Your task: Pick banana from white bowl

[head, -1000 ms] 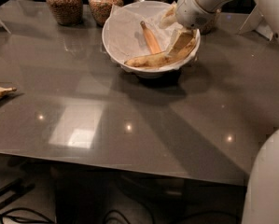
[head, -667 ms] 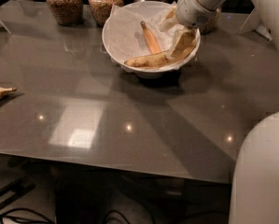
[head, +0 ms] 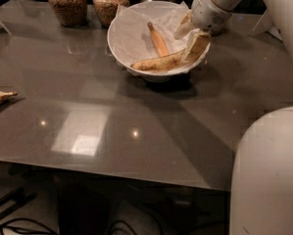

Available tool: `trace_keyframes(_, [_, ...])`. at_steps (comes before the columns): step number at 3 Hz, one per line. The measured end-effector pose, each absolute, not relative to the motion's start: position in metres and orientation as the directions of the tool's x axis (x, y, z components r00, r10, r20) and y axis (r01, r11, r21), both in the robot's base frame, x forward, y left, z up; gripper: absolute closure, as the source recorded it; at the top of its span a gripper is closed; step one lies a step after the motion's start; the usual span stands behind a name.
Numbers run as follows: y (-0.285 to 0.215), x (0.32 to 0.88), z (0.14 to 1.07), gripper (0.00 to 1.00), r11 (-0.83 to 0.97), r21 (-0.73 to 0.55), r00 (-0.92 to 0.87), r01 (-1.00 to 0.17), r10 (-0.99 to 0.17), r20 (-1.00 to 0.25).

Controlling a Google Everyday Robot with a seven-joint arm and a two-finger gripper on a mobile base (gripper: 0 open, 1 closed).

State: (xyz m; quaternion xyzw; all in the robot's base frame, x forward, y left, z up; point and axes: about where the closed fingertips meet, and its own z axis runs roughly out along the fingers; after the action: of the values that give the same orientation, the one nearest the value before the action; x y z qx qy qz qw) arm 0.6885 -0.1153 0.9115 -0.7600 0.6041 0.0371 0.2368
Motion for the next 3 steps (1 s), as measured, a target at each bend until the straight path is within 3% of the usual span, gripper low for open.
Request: trace_keyframes(3, [-0.114, 0.694, 0.884, 0.42, -0.118, -0.286, 0.228, -0.951, -0.891, -0.393])
